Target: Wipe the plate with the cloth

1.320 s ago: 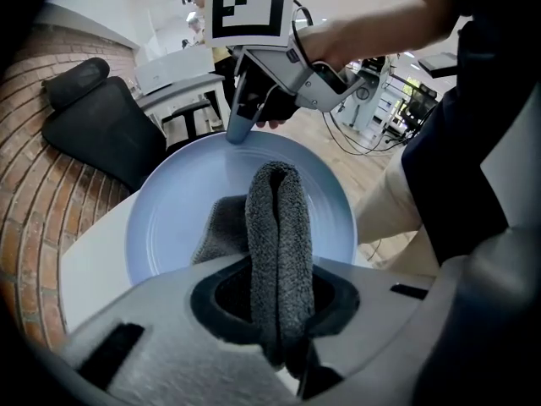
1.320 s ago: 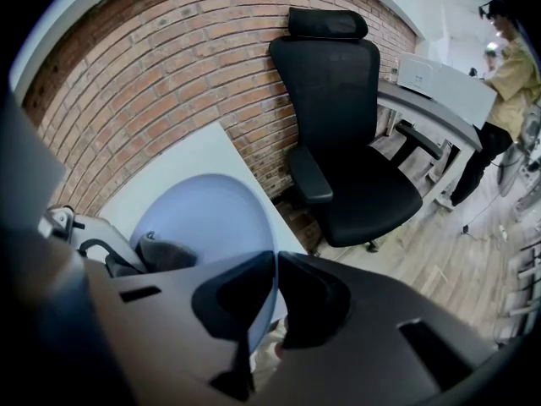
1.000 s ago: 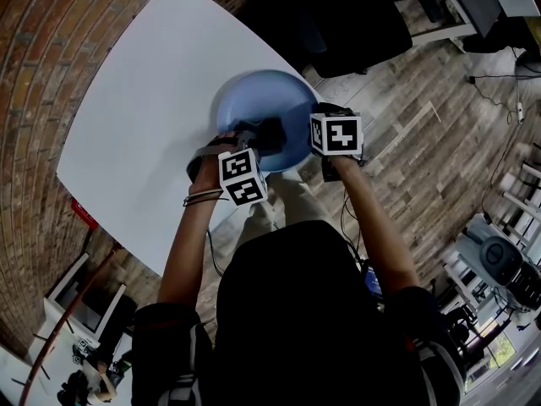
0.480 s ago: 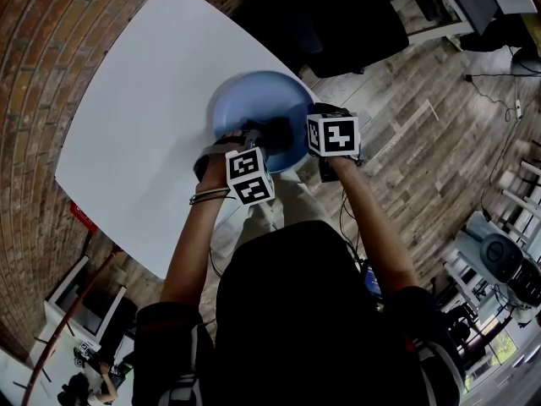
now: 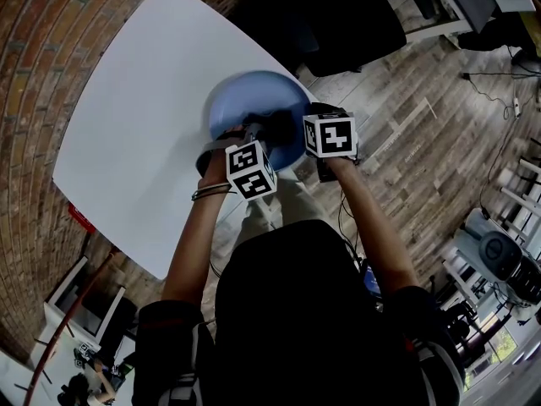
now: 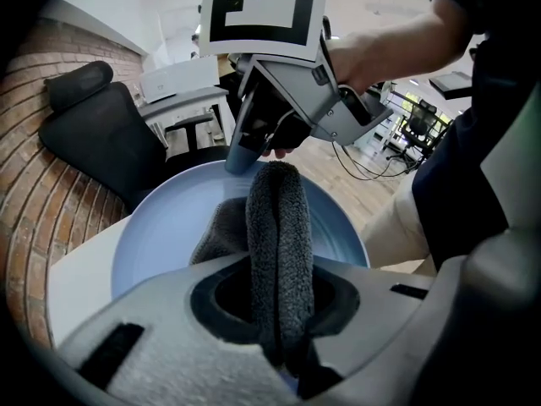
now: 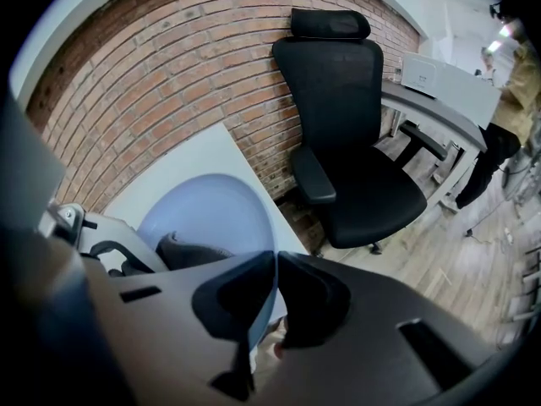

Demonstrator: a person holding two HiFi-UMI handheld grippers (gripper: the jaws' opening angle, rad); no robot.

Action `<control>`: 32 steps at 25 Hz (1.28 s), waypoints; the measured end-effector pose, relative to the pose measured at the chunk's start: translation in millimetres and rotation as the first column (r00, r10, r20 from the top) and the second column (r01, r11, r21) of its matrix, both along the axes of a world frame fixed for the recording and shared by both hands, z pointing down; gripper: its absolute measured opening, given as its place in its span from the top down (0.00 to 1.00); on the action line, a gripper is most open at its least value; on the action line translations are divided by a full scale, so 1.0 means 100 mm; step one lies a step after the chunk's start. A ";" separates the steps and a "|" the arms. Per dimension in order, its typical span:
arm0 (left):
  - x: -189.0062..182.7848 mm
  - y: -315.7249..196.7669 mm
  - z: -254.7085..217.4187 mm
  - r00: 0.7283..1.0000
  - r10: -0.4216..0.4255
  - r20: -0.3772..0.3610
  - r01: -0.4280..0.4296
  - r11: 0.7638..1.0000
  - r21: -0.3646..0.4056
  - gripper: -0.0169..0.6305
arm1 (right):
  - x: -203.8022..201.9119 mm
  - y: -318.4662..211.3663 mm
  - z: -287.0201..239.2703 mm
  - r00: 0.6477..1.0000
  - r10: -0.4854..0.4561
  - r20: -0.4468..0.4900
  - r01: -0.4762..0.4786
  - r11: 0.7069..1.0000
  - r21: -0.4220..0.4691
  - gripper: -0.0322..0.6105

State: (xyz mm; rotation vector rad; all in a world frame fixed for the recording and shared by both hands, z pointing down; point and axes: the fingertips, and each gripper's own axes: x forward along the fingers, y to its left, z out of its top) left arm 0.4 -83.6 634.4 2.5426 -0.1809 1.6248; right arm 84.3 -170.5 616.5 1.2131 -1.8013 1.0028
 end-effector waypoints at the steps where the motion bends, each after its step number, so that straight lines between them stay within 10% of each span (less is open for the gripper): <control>1: 0.00 -0.01 0.00 1.000 -0.007 -0.003 0.007 1.000 0.002 0.88 | 0.00 0.00 0.01 1.000 -0.004 -0.001 0.004 1.000 0.001 0.90; 32: -0.14 -0.22 -0.43 0.961 -0.234 -0.144 0.245 0.967 0.065 0.88 | 0.08 0.05 -0.36 0.999 0.033 0.041 -0.038 0.992 0.124 0.90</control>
